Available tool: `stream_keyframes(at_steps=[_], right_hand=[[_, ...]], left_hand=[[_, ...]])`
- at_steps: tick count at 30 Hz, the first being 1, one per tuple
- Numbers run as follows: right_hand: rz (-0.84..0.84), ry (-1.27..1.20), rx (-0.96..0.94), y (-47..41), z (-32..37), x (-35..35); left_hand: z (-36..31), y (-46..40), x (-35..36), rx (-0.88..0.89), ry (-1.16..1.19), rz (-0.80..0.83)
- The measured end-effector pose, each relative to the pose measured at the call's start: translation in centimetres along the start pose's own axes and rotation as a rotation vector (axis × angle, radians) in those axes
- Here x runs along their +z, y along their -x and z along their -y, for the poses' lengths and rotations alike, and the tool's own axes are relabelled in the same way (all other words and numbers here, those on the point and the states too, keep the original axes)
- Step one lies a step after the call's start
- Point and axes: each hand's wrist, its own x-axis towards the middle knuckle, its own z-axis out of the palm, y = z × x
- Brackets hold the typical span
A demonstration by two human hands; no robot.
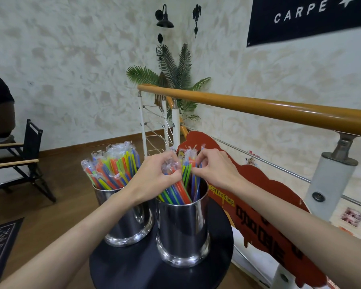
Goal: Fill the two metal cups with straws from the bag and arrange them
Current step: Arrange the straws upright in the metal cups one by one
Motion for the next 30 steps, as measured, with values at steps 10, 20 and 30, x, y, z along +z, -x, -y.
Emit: stream_keyframes(at_steps=[10,20,30], right_hand=[[-0.081,-0.134,-0.059,1.5,0.1,-1.2],[-0.068,-0.232,-0.051,2.2,-0.1,-2.1],[-0.119,-0.137,-0.11,2.7,-1.0,-1.3]], left_hand=[[0.0,-0.1,0.3,0.02,-0.021,-0.07],[0.3,-0.3,0.8,0.161,-0.306,-0.159],[-1.0,-0.7,1.9,0.288,-0.55,-0.202]])
